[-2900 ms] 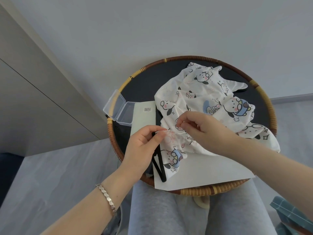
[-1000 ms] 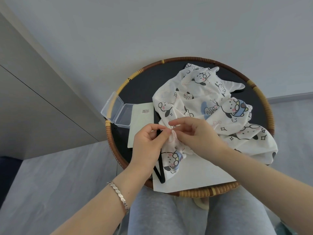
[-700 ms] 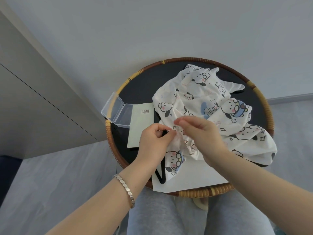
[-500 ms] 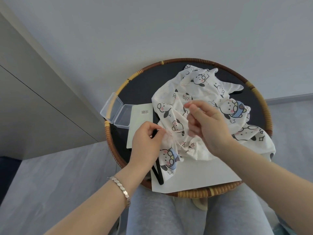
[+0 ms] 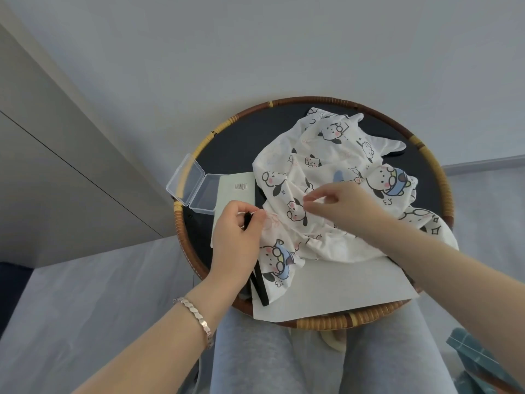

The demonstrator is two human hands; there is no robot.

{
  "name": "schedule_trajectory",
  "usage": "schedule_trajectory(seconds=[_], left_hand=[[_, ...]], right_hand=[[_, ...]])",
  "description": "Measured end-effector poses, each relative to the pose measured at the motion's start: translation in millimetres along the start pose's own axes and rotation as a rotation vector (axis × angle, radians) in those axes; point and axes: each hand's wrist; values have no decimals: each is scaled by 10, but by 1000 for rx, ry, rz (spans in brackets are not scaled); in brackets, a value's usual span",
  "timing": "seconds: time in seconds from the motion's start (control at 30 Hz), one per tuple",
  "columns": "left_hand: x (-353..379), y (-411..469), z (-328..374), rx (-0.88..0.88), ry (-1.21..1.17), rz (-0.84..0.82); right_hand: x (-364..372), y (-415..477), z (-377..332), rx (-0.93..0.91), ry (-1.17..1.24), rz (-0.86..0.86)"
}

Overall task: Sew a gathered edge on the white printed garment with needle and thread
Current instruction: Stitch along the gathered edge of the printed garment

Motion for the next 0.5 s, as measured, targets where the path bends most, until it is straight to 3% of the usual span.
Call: schedule_trajectory(seconds=[0.13,0.4,0.5], left_hand=[[7,-50,70,32,-14,-65],[6,-65,45,58,45,-85],[15,-49,14,52,71,-75]], right_hand=[[232,-20,-125,-67,43,-142],[224,-36,-53,-22,176,-50],[157,-16,13,61,52,-37]])
Point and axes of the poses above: each hand's wrist, its own y-axis towards the middle knuckle, its own x-axis out of the palm, z = x × y, and after that the axes turned 14 degrees about -z, right-handed
